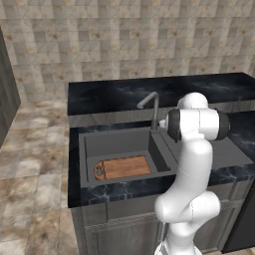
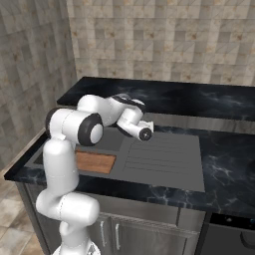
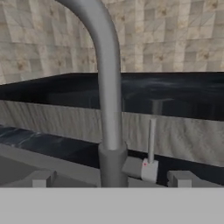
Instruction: Turn on the sink faucet with hot water and rinse the cutting board for ten seconds, then turn off the faucet. Push the cutting board to reach the water if necessary.
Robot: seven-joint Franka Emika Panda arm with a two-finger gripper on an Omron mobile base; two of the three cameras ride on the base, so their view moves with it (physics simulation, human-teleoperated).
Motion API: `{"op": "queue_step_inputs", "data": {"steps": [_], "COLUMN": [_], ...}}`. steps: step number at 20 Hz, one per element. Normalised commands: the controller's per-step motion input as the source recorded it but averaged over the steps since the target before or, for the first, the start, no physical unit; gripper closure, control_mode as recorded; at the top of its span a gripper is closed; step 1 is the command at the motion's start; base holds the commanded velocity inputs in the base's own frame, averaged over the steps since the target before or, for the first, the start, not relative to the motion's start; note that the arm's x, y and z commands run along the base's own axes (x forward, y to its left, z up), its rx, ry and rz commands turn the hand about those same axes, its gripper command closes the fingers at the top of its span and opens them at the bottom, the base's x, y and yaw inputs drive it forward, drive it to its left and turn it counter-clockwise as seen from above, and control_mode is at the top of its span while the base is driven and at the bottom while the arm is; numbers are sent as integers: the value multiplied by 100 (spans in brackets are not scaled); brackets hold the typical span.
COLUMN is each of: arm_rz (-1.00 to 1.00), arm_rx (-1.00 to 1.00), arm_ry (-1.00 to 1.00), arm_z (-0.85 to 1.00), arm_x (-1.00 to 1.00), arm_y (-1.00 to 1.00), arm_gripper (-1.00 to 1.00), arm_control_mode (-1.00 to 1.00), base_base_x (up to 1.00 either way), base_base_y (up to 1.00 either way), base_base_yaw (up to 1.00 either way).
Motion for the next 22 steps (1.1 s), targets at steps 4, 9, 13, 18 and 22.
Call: {"op": "queue_step_inputs", "data": {"steps": [4, 9, 13, 18, 22], "arm_rz": [-2, 0, -3, -3, -4], "arm_rx": [2, 0, 0, 0, 0], "arm_ry": [-1, -1, 0, 0, 0], "arm_z": [0, 0, 0, 0, 0], "arm_x": [9, 11, 26, 23, 8], "arm_y": [-36, -37, -14, -2, 0], "arm_gripper": [-100, -100, -100, -100, -100], "arm_control_mode": [-100, -100, -100, -100, -100], "base_base_x": [0, 0, 0, 0, 0], "base_base_y": [0, 0, 0, 0, 0], "base_base_yaw": [0, 0, 0, 0, 0]}}
